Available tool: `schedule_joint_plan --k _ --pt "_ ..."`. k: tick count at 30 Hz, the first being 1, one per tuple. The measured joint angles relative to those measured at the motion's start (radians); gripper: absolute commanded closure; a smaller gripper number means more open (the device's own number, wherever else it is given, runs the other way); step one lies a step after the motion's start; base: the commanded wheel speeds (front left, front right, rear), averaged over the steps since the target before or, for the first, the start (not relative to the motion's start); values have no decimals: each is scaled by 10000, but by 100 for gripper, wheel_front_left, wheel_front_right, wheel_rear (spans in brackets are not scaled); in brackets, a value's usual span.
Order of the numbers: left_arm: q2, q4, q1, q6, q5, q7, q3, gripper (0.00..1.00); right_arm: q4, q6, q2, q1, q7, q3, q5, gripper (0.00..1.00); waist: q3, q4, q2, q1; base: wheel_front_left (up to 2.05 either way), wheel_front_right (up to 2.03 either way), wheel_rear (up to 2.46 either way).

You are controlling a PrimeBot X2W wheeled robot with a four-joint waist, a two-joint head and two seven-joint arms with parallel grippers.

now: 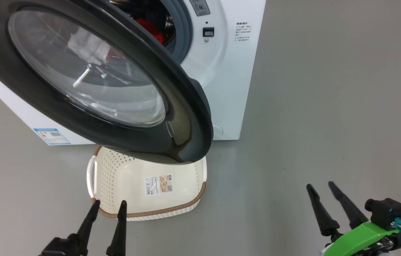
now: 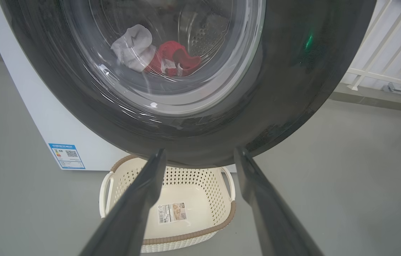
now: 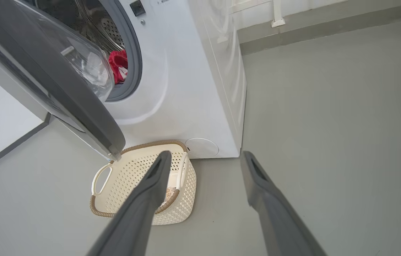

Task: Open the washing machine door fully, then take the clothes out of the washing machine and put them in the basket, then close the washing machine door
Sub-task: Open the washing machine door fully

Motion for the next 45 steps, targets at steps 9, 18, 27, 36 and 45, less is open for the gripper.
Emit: schedule_joint_plan --k 9,18,27,36,45 --pt "0 -10 -6 0 0 0 -2 0 -1618 0 1239 1063 -29 -2495 -2826 0 -9 83 0 0 0 0 0" --pt "0 -17 -8 0 0 0 -40 0 -2199 0 1852 1687 -56 -3402 -3662 0 -47 143 0 0 0 0 0" --pt "0 -17 -8 0 0 0 -71 0 -2142 2 1908 1705 -56 -3463 -3747 0 -74 142 0 0 0 0 0" --pt "0 -13 -7 0 -2 0 -157 0 -2219 0 1948 1632 -56 -3248 -3335 26 -102 245 0 0 0 0 0" --pt "0 -4 -19 0 -6 2 -290 0 -2615 0 1956 -322 -56 -2196 -63 100 21 503 0 0 0 0 0"
